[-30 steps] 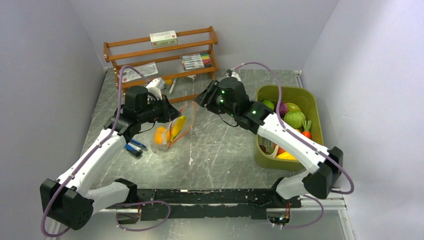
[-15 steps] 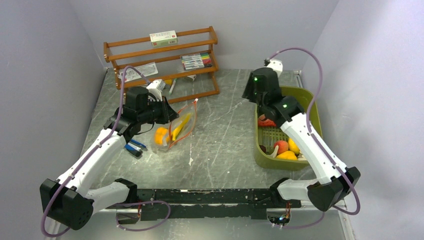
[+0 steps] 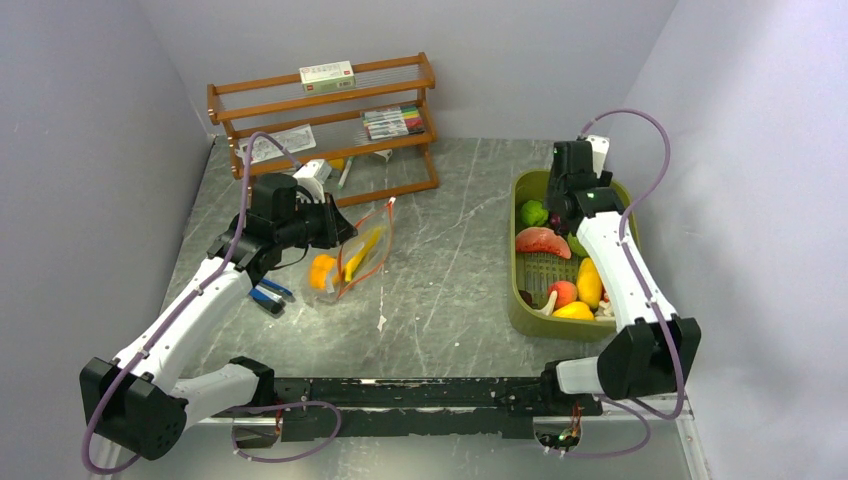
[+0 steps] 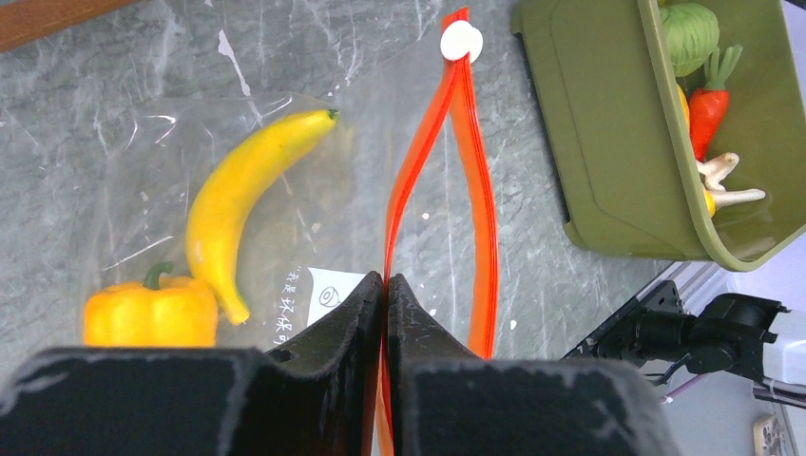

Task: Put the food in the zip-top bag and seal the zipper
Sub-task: Pick up the fake vegetable from the bin.

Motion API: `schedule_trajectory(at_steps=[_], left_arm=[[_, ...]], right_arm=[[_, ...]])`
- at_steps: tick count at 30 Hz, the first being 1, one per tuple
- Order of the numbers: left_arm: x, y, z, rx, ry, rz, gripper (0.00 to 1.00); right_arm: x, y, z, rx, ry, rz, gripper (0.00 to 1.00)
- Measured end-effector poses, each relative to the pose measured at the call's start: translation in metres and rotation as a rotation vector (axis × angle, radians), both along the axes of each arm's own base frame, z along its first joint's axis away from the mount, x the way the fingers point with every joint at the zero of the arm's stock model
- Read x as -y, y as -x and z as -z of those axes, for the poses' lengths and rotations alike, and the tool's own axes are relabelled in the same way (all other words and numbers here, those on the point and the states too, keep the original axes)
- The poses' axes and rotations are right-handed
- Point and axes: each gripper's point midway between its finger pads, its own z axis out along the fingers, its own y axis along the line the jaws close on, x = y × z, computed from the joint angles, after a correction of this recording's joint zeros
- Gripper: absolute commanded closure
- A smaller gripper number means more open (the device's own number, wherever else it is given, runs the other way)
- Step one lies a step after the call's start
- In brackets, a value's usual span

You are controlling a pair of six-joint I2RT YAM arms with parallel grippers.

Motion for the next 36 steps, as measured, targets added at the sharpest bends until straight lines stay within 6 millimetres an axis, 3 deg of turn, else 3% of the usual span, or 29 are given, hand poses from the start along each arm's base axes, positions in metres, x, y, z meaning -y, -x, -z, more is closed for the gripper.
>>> schedule_trajectory(at_steps=[7,11,16,22,36], left_arm=[[0.0,0.0,0.0,0.002,-0.005,0.003,0.93],[0.0,0.0,0.0,0.001,-0.003,0.003,0.93],[0.001,0.0,0.0,-0.001,0.004,0.003,0.93],[0.001,0.0,-0.001,-0.003,0.006,0.002,0.93],[0.001,0.0,0.0,-0.005,0.007,0.001,0.93]], right_arm=[[0.024,-0.015,0.048,-0.07,-0.005,0.001,0.37],[0.034,-0.027,0.066,-0.076,-0.036,-0.007,0.38],[0.039,-0.046,0.082,-0.06,-0.066,-0.039,0.33],[0.035,-0.063,0.103,-0.068,-0.079,-0.083,0.36],[0.045,-0.069,0.132,-0.129,-0.042,-0.093,0.32]])
